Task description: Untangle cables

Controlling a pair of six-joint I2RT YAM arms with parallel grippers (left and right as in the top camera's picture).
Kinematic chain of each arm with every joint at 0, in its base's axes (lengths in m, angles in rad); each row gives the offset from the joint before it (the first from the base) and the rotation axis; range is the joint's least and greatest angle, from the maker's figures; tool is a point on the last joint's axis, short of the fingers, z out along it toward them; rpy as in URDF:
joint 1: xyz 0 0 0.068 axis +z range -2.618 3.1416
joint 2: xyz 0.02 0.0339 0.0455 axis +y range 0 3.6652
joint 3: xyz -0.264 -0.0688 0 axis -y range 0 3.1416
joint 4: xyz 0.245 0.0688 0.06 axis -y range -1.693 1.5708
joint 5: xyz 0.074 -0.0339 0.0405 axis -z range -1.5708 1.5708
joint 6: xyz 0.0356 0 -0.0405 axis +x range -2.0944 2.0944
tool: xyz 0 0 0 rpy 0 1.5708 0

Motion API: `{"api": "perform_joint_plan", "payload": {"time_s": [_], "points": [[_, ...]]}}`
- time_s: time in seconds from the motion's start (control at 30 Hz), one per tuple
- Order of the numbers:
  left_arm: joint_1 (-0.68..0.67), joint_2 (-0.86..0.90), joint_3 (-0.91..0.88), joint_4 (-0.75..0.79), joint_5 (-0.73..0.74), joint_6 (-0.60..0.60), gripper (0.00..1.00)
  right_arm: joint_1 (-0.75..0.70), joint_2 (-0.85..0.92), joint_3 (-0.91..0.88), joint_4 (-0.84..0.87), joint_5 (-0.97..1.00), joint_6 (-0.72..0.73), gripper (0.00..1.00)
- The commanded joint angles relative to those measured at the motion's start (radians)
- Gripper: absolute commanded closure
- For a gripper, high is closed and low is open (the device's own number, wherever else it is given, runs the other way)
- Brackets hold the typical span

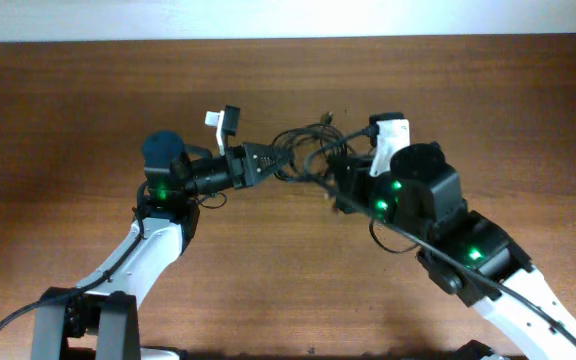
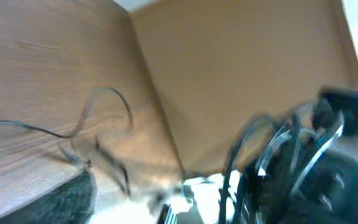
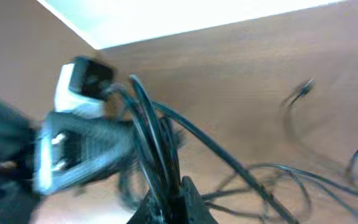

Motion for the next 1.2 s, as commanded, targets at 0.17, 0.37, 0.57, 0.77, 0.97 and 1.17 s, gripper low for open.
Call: {"api": "perform_joint_plan", "payload": {"time_s": [0.17, 0.37, 0.57, 0.77, 0.97, 1.17], "points": [[-0.048, -0.013, 0.006, -0.441, -0.367, 0.018, 0.01, -0.003, -0.018, 0.025, 0.045, -0.225, 0.138, 0.96], [-0.053, -0.013, 0.006, -0.737, -0.575, 0.018, 0.01, -0.003, -0.016, 0.025, 0.032, -0.211, 0.203, 0.96], [-0.049, -0.013, 0.006, -0.964, -0.892, 0.093, 0.92, -0.004, -0.006, 0.025, 0.023, -0.205, 0.205, 0.96], [0.058, -0.013, 0.006, -1.071, -0.924, 0.093, 1.0, -0.003, -0.004, 0.025, -0.113, -0.024, 0.204, 0.96], [0.172, -0.014, 0.006, -1.058, -0.856, 0.173, 1.0, -0.005, 0.003, 0.024, -0.431, 0.433, 0.214, 0.96], [0.338, -0.014, 0.006, -0.864, -0.376, 0.253, 1.0, -0.004, 0.003, 0.024, -0.591, 0.497, 0.292, 0.96]]}}
